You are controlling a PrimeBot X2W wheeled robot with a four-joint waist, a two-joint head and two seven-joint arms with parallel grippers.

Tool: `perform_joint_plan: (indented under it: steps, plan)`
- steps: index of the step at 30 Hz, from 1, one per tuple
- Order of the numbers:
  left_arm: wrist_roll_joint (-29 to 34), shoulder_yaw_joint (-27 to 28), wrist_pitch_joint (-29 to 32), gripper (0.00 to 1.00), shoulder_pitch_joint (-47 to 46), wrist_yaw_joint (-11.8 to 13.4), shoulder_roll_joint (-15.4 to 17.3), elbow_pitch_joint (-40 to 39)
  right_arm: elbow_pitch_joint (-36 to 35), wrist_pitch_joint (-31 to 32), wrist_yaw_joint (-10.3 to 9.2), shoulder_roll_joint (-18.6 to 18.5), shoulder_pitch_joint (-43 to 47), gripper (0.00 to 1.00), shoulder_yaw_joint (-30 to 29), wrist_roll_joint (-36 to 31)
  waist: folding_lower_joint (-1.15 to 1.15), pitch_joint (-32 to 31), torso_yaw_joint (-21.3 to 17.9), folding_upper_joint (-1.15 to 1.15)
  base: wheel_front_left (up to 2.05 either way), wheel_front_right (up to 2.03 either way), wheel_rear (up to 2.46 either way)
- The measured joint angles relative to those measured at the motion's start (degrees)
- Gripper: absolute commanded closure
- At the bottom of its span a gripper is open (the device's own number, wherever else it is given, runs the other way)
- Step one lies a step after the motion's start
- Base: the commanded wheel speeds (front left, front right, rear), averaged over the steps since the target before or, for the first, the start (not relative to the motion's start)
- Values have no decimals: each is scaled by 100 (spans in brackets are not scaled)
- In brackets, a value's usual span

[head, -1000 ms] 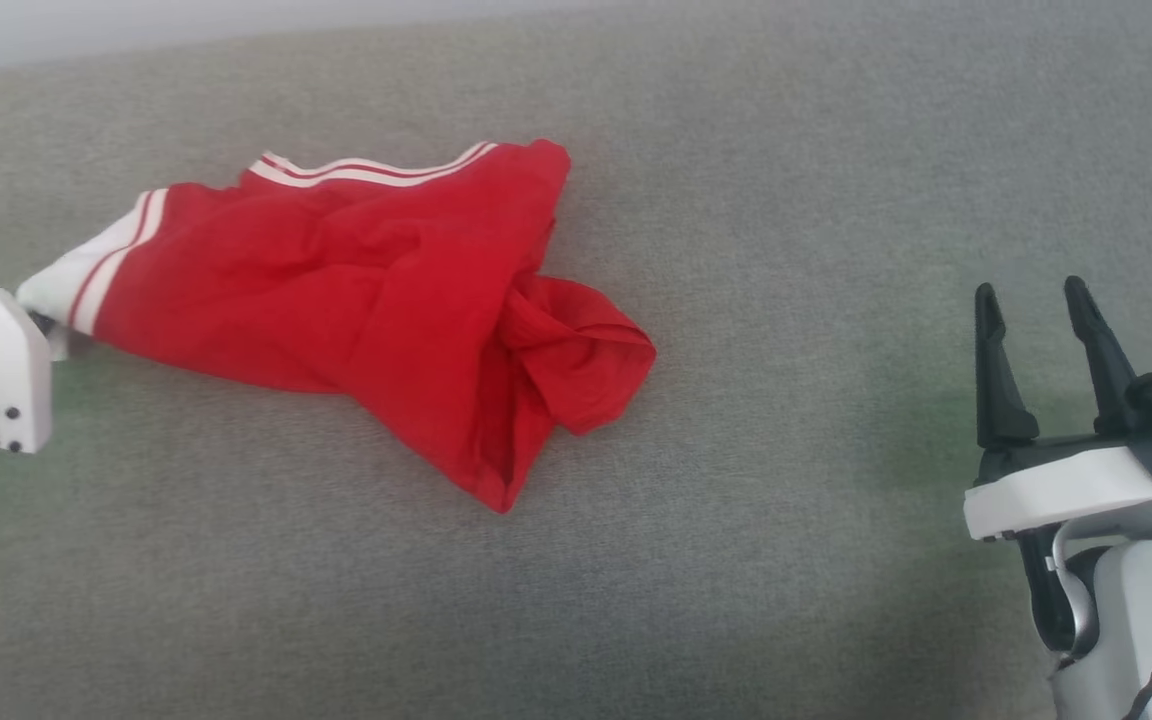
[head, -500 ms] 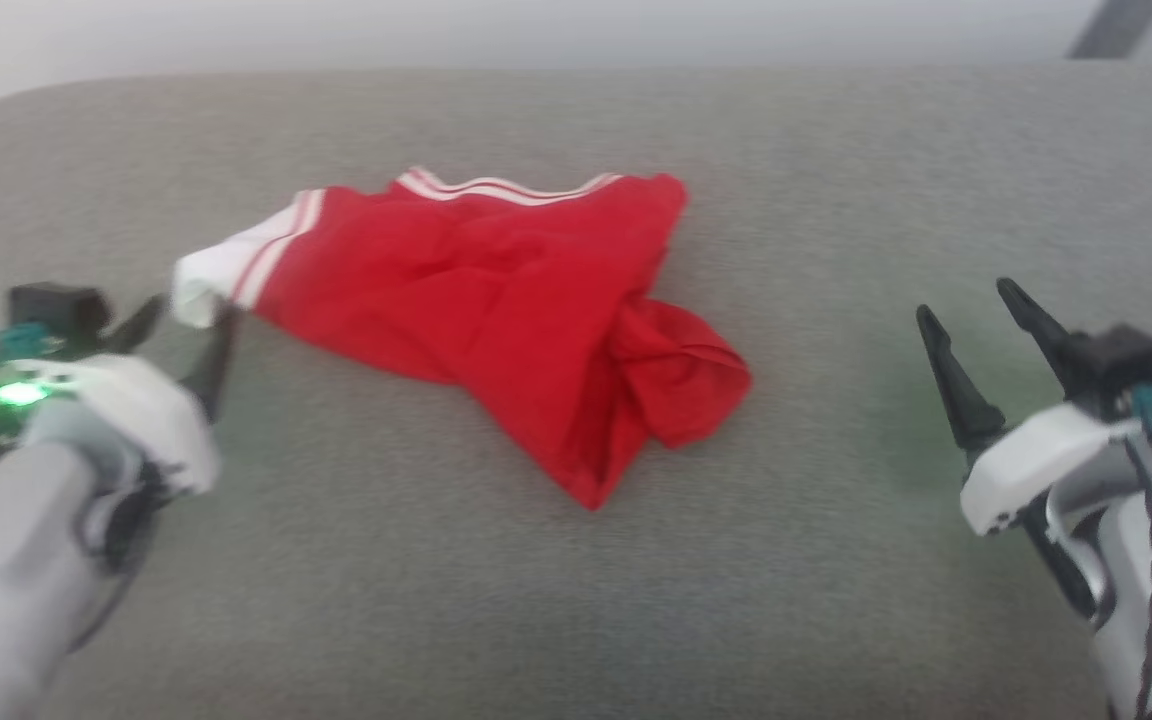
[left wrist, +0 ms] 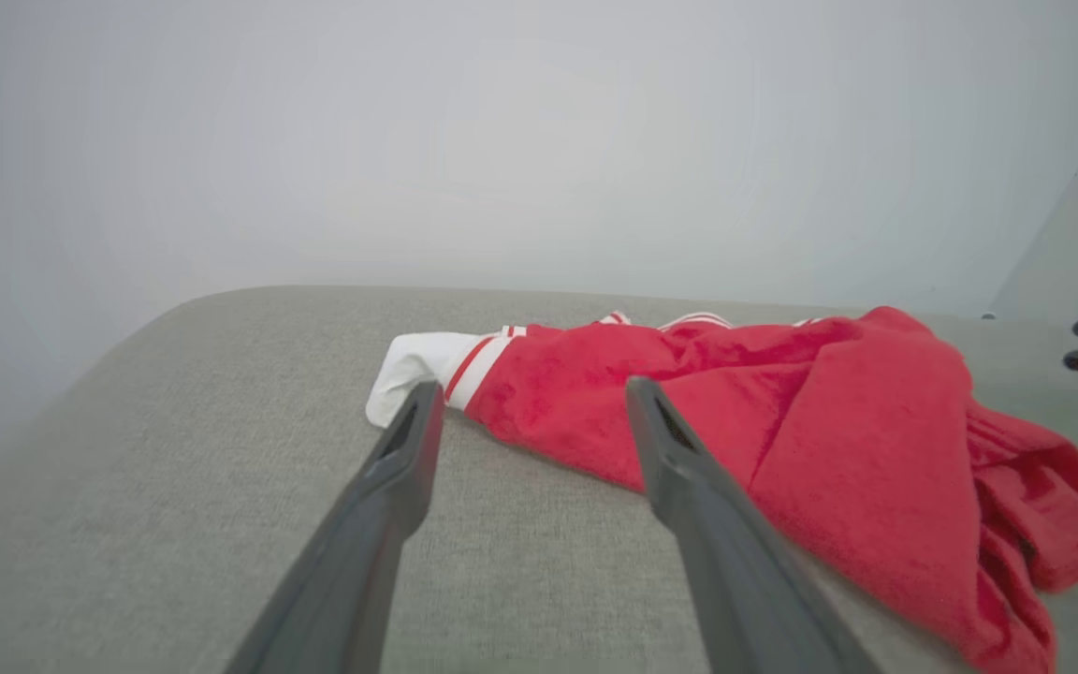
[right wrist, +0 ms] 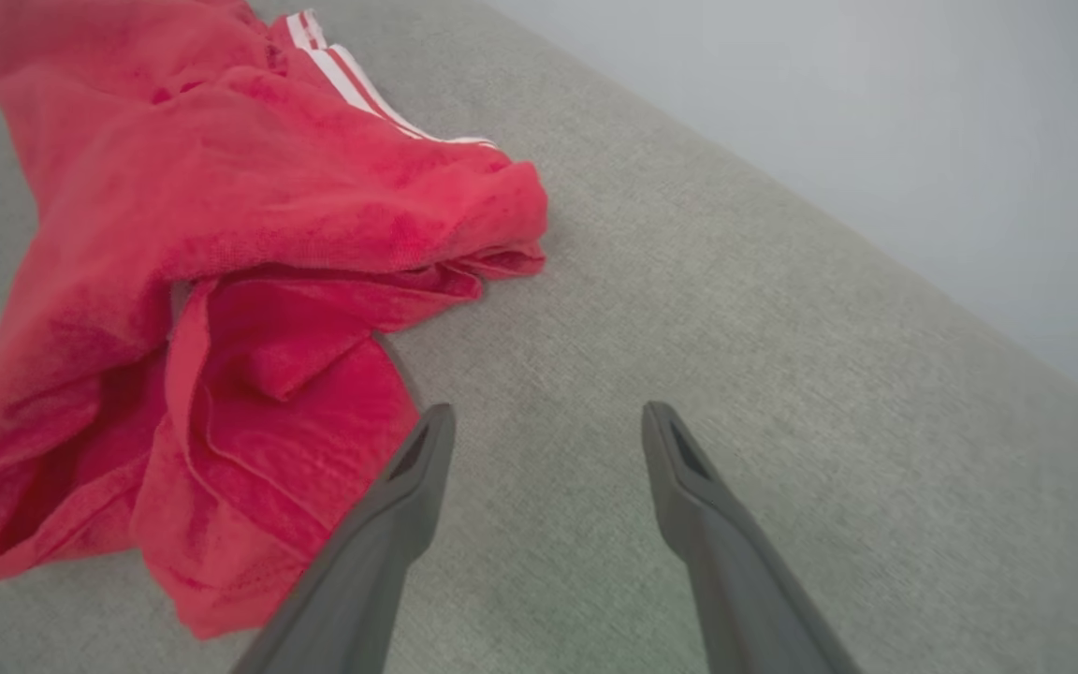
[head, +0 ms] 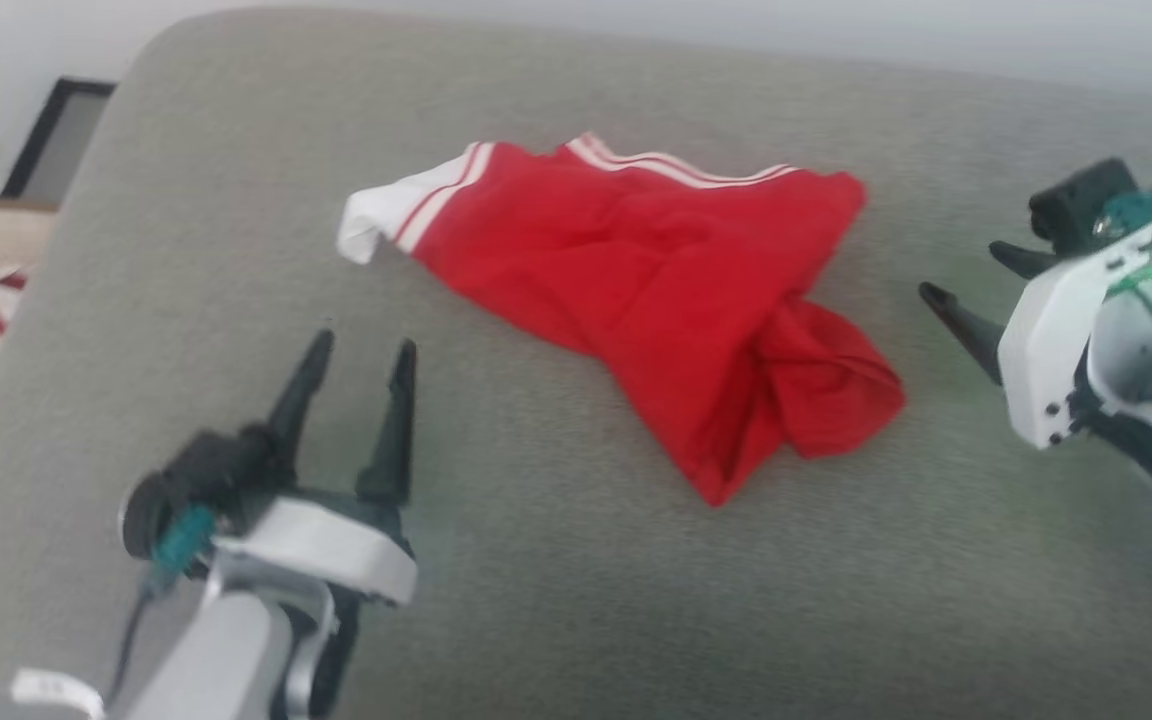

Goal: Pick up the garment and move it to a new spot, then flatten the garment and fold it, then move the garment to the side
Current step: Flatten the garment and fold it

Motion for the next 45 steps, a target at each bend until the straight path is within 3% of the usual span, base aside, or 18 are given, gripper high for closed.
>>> perform_joint_plan:
  steps: [6,12,22,23,24,25,26,33,39,45]
  plan:
    - [643,664,1,0,571,-490,-773,-296,352,886,0,-124,-580,0,332,739,0,167,423,0,0,0,0]
    - [1001,1099,0,0,689,-1051,-1301,-168,1027,1428,0,52,-1141,0,504,873,0,361,714,0,0,0,0]
    - [1200,1382,0,0,550,-1454,-1644,-5,1840,1940,0,379,-1830,0,958,669,0,699,947,0,0,0,0]
    - [1198,1397,0,0,545,-1459,-1647,8,1855,1949,0,378,-1874,17,1016,636,0,716,968,0,0,0,0]
    - [1181,1414,0,0,539,-1478,-1650,23,1856,1951,0,374,-1902,58,1072,637,0,729,986,0,0,0,0]
    - [1133,1419,0,0,532,-1483,-1648,34,1863,1940,0,368,-1922,76,1117,648,0,739,999,0,0,0,0]
    - [1036,1416,0,0,528,-1495,-1650,34,1862,1900,0,367,-1945,100,1162,660,0,744,1007,0,0,0,0]
    - [904,1445,0,0,532,-1501,-1656,66,1408,1117,1,167,-2115,100,1572,436,0,664,1006,0,0,0,0]
    - [903,1534,0,0,591,-1502,-1653,56,188,994,0,160,-2107,100,1873,520,0,581,926,0,0,0,0]
    - [837,1443,0,0,588,-1506,-1658,58,-626,1149,0,550,-1763,100,2261,521,0,588,882,0,0,0,0]
